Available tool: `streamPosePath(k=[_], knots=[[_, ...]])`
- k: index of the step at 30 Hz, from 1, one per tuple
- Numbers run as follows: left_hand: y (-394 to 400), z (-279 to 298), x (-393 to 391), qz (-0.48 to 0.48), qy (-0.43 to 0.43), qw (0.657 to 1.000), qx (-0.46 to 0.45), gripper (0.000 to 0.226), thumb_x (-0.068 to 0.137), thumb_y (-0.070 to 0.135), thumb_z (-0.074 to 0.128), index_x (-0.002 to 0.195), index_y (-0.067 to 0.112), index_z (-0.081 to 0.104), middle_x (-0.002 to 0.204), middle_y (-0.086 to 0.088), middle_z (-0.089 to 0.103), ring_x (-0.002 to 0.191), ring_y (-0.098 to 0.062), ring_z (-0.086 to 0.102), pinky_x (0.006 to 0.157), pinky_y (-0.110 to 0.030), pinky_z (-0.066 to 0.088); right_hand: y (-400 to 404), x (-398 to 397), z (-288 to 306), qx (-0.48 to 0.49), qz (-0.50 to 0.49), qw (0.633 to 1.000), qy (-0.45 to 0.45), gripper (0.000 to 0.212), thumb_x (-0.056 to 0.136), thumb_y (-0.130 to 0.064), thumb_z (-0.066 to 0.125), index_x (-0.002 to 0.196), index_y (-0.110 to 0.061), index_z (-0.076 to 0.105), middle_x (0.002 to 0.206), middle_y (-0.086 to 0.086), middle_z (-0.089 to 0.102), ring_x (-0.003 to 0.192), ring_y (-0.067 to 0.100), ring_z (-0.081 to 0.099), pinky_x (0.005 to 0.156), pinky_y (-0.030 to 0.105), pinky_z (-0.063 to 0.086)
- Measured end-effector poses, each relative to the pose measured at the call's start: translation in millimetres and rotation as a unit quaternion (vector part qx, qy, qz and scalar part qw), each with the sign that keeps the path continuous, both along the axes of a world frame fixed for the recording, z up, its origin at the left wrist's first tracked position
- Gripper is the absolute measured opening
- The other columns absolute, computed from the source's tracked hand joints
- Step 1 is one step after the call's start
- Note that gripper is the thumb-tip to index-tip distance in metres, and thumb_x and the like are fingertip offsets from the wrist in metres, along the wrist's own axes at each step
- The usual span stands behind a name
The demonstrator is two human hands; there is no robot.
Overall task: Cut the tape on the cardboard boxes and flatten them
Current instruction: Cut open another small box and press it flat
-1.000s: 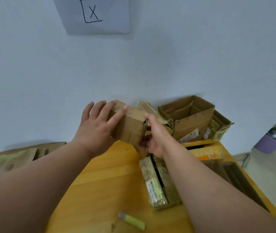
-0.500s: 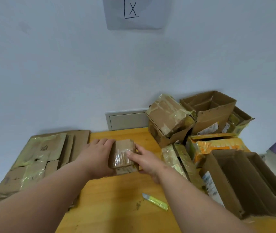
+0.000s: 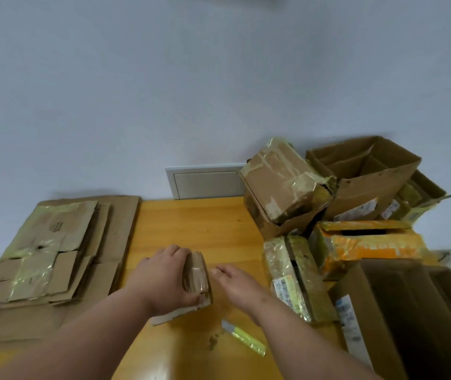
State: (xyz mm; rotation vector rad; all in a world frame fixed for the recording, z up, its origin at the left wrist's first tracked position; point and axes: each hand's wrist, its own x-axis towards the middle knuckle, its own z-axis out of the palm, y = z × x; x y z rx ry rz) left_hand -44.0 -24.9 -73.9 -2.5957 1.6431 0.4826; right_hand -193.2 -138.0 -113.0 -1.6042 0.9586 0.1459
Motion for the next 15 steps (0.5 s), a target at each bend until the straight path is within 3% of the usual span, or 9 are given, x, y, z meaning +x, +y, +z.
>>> streamPosePath(k=[3,7,11,15], knots=[[0.0,-9.4,3.0,0.01,-0.009,1.0,0.025,0.1,0.059,0.083,0.055,0.143,0.032,0.034,0.131,0.012,0.045,0.117,-0.013,0.048,0.096,-0.035,0.046,-6.7,-14.2,-25.4,-0.097,0.081,0.987,0.099,0.057,0.097,-0.049,0.048,0.148,-0.026,0.038,0.145,0.003,0.048,0.127,0.025,0.05,0.103,0.035,0.043],[3.4,-21.9,6.3,0.013,-0.005,0.999,0.049,0.101,0.061,0.083,0.057,0.144,0.03,0.033,0.13,0.011,0.045,0.116,-0.015,0.049,0.096,-0.036,0.045,-1.7,-24.2,-57.0,-0.201,0.21,0.935,0.202,0.07,0.086,-0.052,0.058,0.146,-0.023,0.036,0.143,0.005,0.039,0.128,0.029,0.044,0.102,0.039,0.043],[8.7,-36.2,4.4,0.02,0.021,0.998,0.054,0.1,0.065,0.081,0.062,0.145,0.029,0.032,0.131,0.009,0.045,0.115,-0.015,0.05,0.097,-0.035,0.046,8.1,-31.1,-78.6,-0.256,0.262,0.902,0.226,0.055,0.083,-0.042,0.066,0.128,-0.02,0.043,0.128,0.004,0.045,0.116,0.026,0.048,0.085,0.034,0.042],[15.1,-46.4,6.2,0.021,0.045,0.998,0.049,0.1,0.067,0.078,0.065,0.146,0.028,0.031,0.132,0.009,0.043,0.116,-0.015,0.049,0.098,-0.033,0.045,11.8,-33.5,-91.0,-0.315,0.269,0.882,0.223,0.039,0.086,-0.023,0.06,0.122,-0.02,0.047,0.124,0.004,0.049,0.113,0.025,0.049,0.086,0.035,0.042]])
